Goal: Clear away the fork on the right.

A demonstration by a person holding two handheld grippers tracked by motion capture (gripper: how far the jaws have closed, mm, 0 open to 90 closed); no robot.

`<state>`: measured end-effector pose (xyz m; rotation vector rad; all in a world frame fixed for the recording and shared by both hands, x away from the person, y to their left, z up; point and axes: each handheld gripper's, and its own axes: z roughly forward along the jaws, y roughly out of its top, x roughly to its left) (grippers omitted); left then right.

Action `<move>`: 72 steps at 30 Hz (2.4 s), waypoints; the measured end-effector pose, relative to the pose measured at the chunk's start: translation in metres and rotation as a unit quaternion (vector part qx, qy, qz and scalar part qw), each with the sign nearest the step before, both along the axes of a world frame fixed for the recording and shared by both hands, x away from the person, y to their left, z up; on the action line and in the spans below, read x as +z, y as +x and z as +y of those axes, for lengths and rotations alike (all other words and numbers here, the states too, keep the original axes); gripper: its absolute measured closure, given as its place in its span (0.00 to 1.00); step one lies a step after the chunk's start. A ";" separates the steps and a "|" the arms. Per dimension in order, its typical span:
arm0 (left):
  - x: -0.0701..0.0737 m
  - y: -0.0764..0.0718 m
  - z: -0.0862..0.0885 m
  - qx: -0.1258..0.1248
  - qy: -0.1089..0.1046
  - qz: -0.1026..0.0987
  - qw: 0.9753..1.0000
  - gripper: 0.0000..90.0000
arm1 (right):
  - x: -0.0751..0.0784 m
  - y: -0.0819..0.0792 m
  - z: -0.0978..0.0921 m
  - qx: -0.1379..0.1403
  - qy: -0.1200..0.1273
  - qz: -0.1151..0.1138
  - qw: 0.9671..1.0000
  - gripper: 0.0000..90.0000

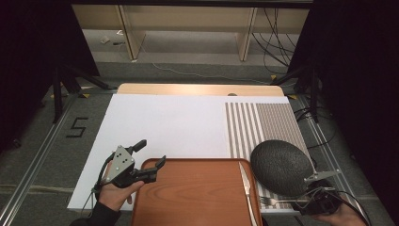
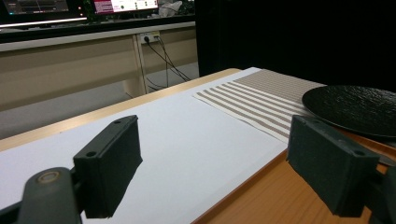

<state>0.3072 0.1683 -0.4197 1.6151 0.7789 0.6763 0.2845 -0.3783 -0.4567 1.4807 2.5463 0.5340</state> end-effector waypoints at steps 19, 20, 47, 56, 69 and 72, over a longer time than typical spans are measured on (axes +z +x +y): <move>-0.001 0.000 -0.001 -0.001 0.001 0.001 1.000 0.19 | 0.004 -0.006 0.016 0.067 -0.044 0.008 0.997 0.53; -0.001 0.000 -0.001 -0.001 0.001 0.001 1.000 0.19 | 0.004 -0.006 0.017 0.070 -0.046 0.010 0.996 0.55; -0.001 0.001 -0.001 -0.004 0.001 0.003 1.000 0.20 | 0.007 -0.006 0.044 0.168 -0.127 0.019 0.977 0.86; -0.002 0.001 -0.002 -0.003 0.002 0.004 1.000 0.20 | 0.007 -0.007 0.052 0.216 -0.156 0.017 0.964 0.92; -0.001 0.000 -0.001 -0.003 0.002 0.003 1.000 0.20 | 0.012 -0.013 0.060 0.248 -0.157 0.010 0.956 0.93; -0.001 0.000 -0.001 -0.002 0.001 0.003 1.000 0.20 | 0.017 -0.014 0.062 0.250 -0.134 -0.002 0.959 0.93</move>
